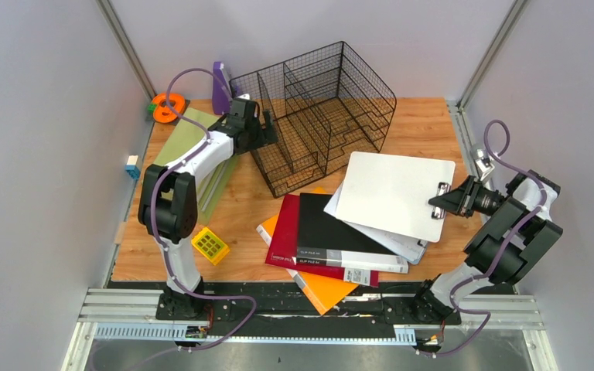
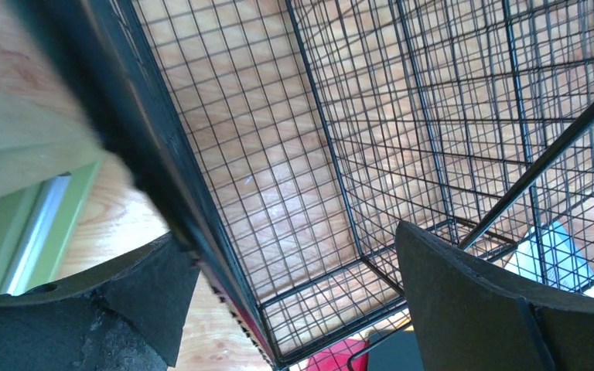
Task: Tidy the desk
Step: Move the storage box to the center of the board.
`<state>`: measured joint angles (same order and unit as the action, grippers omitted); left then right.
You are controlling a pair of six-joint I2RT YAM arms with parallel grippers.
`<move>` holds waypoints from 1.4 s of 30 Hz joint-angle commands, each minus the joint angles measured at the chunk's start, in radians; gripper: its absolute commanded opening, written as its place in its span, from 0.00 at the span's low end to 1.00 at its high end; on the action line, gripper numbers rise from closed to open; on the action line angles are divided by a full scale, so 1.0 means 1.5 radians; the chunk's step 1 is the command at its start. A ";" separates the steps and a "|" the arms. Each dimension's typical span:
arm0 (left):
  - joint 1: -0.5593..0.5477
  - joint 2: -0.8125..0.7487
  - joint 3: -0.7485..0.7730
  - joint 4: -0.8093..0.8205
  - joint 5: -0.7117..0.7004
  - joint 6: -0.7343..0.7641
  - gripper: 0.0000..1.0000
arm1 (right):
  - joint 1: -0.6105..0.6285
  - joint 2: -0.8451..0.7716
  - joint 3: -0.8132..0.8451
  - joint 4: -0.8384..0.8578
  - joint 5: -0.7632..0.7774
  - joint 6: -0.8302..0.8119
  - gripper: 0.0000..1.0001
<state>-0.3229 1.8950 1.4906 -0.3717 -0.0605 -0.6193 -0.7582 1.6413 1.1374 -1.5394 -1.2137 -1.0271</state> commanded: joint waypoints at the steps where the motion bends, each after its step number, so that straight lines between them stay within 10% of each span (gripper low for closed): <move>1: 0.013 -0.042 -0.003 0.032 -0.018 0.036 1.00 | -0.013 -0.045 0.004 -0.002 -0.063 -0.014 0.00; 42: 0.012 -0.052 -0.021 0.047 -0.019 0.051 1.00 | 0.023 0.224 0.045 0.000 -0.253 0.058 0.00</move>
<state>-0.3107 1.8736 1.4677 -0.3363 -0.0792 -0.5583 -0.7670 1.9636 1.1679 -1.5459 -1.4662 -0.9104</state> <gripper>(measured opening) 0.997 0.115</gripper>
